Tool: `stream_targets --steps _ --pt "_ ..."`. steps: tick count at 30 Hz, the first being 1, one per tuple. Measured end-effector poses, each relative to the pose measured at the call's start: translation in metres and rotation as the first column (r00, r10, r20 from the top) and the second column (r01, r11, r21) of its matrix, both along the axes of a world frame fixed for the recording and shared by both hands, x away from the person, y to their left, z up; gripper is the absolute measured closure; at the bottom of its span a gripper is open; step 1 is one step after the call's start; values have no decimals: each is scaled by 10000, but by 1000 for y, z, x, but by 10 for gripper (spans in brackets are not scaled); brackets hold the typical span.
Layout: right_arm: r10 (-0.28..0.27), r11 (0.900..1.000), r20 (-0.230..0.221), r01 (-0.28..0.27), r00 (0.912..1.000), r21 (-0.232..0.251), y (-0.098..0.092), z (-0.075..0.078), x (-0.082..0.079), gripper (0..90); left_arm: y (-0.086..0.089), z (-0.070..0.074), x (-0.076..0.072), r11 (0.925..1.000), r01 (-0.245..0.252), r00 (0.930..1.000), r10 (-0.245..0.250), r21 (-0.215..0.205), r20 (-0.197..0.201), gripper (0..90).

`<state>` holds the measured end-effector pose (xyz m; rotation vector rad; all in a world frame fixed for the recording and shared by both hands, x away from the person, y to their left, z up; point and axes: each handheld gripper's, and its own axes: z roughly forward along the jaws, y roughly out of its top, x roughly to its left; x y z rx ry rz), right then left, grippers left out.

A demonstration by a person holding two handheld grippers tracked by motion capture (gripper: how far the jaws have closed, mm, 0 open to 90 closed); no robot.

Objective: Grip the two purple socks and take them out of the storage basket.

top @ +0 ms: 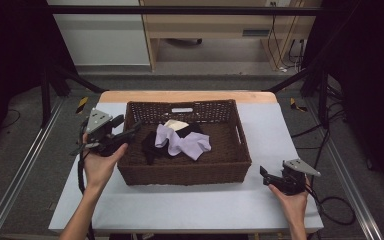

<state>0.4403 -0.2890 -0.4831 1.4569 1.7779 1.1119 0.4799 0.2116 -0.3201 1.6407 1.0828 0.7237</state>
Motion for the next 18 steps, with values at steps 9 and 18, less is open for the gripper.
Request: stream_targets --steps 9,18 --pt "-78 9999 183 75 9998 138 -2 0 -1 103 -34 -4 34 9998 162 9996 -165 145 211 377" --pt "-84 9999 142 83 9999 100 -1 -1 -1 103 -60 -28 61 9974 226 9986 -192 689 -492 382"
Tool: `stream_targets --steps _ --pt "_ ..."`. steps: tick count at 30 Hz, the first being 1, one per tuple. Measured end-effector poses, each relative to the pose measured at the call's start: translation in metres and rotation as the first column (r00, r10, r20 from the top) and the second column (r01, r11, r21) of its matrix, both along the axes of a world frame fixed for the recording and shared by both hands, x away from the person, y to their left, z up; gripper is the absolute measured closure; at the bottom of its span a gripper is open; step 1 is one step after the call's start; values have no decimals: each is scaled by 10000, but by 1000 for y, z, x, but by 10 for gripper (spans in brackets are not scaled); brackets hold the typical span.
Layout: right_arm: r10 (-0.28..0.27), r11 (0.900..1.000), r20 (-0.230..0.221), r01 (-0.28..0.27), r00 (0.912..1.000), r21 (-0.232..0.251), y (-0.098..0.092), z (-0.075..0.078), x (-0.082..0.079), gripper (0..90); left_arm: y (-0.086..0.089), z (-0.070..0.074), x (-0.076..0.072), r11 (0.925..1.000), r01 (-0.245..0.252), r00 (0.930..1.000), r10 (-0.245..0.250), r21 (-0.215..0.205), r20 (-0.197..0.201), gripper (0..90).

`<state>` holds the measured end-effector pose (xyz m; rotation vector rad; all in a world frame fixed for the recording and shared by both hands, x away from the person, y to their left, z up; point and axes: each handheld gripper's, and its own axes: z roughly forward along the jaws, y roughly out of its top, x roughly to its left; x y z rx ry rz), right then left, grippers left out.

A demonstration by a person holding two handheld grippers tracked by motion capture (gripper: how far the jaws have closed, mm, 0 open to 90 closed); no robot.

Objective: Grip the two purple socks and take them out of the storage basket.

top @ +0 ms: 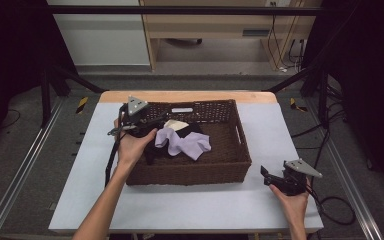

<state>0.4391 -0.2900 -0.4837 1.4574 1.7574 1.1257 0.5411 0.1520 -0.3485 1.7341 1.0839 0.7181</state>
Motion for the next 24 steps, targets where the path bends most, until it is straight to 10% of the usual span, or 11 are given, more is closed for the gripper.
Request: stream_targets --steps 12,24 --pt "28 10000 -73 -28 10000 -71 1 0 0 129 -18 -46 18 9966 154 9926 -55 810 -1212 388" --pt "33 9998 -206 -37 9998 -183 3 -1 1 115 -23 -61 23 9892 459 9793 -171 1389 -2018 379"
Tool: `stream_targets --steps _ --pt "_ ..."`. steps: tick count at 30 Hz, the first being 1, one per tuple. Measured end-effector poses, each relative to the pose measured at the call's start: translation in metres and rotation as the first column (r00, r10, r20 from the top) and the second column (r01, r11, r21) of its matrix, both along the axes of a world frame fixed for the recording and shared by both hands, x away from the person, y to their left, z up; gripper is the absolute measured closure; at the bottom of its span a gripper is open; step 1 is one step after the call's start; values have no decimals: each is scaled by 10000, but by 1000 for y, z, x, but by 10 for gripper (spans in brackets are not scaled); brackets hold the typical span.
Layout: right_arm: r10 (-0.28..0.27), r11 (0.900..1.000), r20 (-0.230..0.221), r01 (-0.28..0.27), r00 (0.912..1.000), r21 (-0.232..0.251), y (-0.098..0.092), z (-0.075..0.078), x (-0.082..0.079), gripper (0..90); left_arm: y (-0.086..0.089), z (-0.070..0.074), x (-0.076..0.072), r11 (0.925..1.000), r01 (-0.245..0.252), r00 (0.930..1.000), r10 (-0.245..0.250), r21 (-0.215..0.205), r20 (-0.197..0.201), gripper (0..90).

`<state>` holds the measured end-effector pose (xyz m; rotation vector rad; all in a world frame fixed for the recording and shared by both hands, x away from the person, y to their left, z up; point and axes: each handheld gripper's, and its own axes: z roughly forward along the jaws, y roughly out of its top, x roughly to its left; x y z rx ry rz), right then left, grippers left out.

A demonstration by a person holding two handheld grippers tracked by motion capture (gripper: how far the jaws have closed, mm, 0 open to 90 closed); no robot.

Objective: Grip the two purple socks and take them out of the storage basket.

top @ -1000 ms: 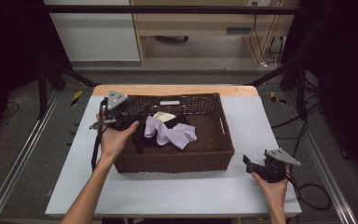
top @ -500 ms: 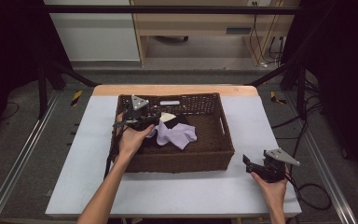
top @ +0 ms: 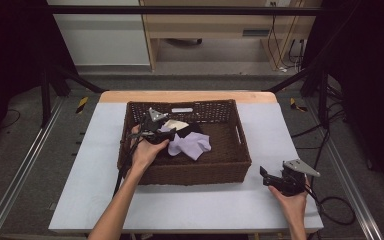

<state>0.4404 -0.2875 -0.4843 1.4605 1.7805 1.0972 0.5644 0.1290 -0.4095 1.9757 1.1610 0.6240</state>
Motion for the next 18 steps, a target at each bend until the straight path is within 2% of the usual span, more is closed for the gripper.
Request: stream_targets --steps 4,8,13,18 --pt "27 10000 27 -27 10000 -26 0 0 0 136 -3 -3 -1 9993 158 9997 -152 348 -176 368" --pt "1 10000 -49 -1 10000 -27 0 0 0 142 -5 -7 -1 9977 167 9980 -127 660 -612 408" --pt "44 10000 -41 -44 10000 -8 0 0 0 165 -5 -11 0 9944 135 9927 -7 1049 -1208 560" --pt "87 10000 -35 -87 10000 -13 0 0 0 167 -5 -11 0 9936 135 9866 49 1119 -1632 712"
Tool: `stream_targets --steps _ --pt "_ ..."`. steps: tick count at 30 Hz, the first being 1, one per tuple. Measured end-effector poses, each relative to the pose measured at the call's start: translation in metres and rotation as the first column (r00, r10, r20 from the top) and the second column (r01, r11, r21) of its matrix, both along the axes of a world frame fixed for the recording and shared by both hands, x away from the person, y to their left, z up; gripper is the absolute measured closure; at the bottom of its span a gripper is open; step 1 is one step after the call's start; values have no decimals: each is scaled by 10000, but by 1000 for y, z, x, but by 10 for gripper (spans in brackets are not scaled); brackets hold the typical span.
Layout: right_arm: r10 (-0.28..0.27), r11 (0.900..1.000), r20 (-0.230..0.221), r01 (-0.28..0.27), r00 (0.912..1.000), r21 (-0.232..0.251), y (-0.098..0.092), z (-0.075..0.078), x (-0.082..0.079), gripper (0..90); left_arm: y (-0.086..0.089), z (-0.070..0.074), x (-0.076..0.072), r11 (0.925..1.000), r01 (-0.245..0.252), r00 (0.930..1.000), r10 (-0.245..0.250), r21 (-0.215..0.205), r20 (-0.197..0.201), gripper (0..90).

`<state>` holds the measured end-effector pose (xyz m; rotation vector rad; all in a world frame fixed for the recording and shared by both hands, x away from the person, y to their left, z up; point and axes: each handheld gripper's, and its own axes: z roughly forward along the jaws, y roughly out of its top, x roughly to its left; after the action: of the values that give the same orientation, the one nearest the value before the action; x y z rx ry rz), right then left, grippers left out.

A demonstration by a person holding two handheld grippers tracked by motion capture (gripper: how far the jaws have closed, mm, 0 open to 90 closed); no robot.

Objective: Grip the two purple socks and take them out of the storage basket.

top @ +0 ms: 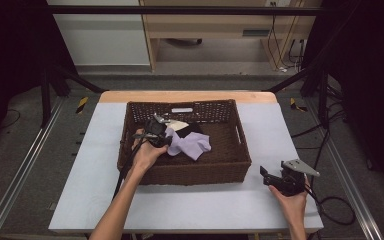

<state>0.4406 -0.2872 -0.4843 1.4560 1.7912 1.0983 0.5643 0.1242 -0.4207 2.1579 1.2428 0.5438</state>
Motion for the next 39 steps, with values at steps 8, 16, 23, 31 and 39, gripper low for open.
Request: stream_targets --steps 8,16,23,31,39 --pt "44 10000 17 -44 10000 -29 0 0 0 174 4 8 -4 9985 41 9999 -33 -550 140 857" --pt "2 10000 -30 -2 10000 -16 0 0 1 141 17 32 -14 9843 102 9847 208 -1763 1730 859" --pt "-16 10000 -42 16 10000 -30 0 0 1 119 51 76 -33 9478 303 9408 802 -3174 3292 858" --pt "-113 9998 -237 108 9997 -187 1 -1 3 16 87 108 -61 9292 487 9119 1083 -3664 3958 859" --pt "92 9998 -95 -93 9999 -170 2 0 1 5 117 117 -84 9290 280 8954 1408 -3691 4223 859"
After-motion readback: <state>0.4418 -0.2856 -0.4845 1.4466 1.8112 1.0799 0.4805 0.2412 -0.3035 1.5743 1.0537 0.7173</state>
